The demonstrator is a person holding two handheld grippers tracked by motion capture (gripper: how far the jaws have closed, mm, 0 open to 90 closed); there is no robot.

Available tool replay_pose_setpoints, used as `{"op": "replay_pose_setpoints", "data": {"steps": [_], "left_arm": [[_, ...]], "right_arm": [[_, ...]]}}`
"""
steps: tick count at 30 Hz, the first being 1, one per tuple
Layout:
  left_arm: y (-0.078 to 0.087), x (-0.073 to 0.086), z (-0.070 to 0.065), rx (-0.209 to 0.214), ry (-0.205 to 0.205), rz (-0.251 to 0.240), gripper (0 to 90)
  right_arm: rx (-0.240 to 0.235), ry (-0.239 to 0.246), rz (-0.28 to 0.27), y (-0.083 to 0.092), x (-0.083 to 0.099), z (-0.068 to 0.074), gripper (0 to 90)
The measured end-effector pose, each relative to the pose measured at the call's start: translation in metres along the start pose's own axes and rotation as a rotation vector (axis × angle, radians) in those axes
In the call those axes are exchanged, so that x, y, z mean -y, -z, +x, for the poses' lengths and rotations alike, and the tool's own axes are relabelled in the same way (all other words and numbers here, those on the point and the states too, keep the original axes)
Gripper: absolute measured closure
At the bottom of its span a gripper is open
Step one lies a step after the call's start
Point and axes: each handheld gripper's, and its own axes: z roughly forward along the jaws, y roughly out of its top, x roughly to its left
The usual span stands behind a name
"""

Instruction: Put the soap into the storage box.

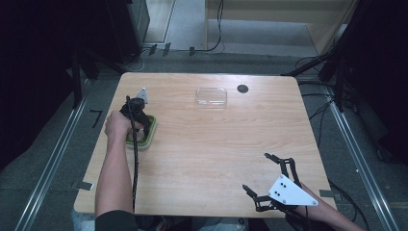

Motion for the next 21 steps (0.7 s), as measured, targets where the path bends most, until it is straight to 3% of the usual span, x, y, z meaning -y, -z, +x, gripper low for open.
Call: {"op": "replay_pose_setpoints", "data": {"steps": [4,8,16,21], "left_arm": [[0.006,0.002,-0.001,-0.013,0.0,-0.02,28.8],[0.011,0.005,-0.001,-0.016,0.004,-0.017,19.1],[0.02,0.013,-0.005,-0.01,0.004,-0.019,14.1],[0.029,0.022,-0.009,-0.02,-0.02,-0.028,13.0]], "right_arm": [[0.001,0.002,-0.001,0.0,0.0,0.0,0.0],[0.0,0.004,0.0,-0.001,0.0,0.0,0.0],[0.001,0.006,0.003,0.0,0.0,0.001,0.0],[0.006,0.002,0.004,0.001,0.0,0.0,0.0]]}}
